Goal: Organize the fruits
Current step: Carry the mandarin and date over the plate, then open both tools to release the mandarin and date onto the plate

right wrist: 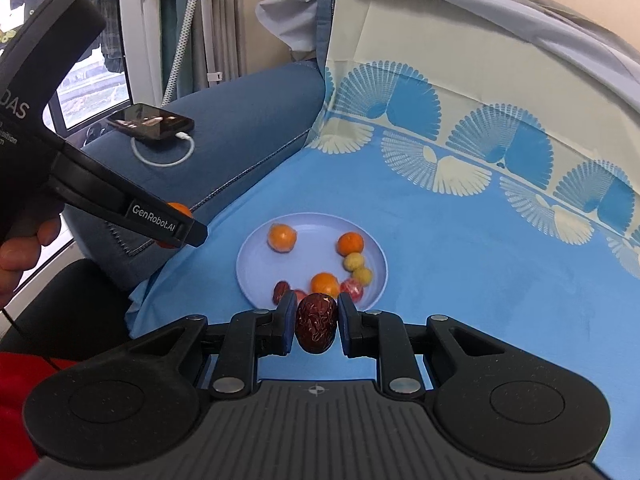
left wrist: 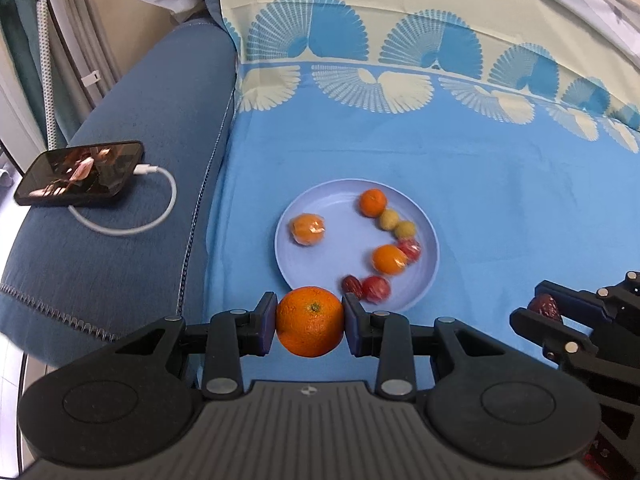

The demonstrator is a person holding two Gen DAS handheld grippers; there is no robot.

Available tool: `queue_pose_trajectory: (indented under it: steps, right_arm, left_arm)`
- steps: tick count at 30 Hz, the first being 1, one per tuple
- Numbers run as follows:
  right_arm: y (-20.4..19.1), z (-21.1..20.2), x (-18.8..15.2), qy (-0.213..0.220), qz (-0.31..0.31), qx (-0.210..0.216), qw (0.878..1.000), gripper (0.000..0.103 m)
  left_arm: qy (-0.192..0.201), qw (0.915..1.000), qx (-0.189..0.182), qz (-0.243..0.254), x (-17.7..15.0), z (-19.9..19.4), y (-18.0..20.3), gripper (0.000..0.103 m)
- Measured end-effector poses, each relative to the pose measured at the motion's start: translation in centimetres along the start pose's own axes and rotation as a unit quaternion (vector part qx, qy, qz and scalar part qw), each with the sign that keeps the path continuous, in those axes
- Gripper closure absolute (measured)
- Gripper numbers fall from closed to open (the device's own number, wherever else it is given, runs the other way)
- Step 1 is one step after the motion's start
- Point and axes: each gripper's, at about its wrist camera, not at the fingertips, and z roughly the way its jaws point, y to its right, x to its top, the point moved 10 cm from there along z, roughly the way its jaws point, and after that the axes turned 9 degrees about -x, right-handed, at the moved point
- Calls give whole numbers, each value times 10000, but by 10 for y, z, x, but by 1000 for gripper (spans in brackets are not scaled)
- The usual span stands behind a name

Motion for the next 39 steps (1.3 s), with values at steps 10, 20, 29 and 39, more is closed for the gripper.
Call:
queue_pose_trajectory:
  steps: [10,20,29,39]
  right_arm:
    - [2,89,22,-291,-20,18,9996,80]
    - [-4,160,20,-444,-412,93,9981,80]
    - [-8,198,20,-664,-402,285,9966,52]
    - [14,107,8,-543,48,-124,9984,4]
  left_arm:
    - [-338,9994,10,-56,35,73,-16,65]
    - [-592,9982,44,57,53,138,-22,64]
    - [-350,9988,231,267,59,155,-27,1]
    - [-369,9990,192,160,32,84,-17,0]
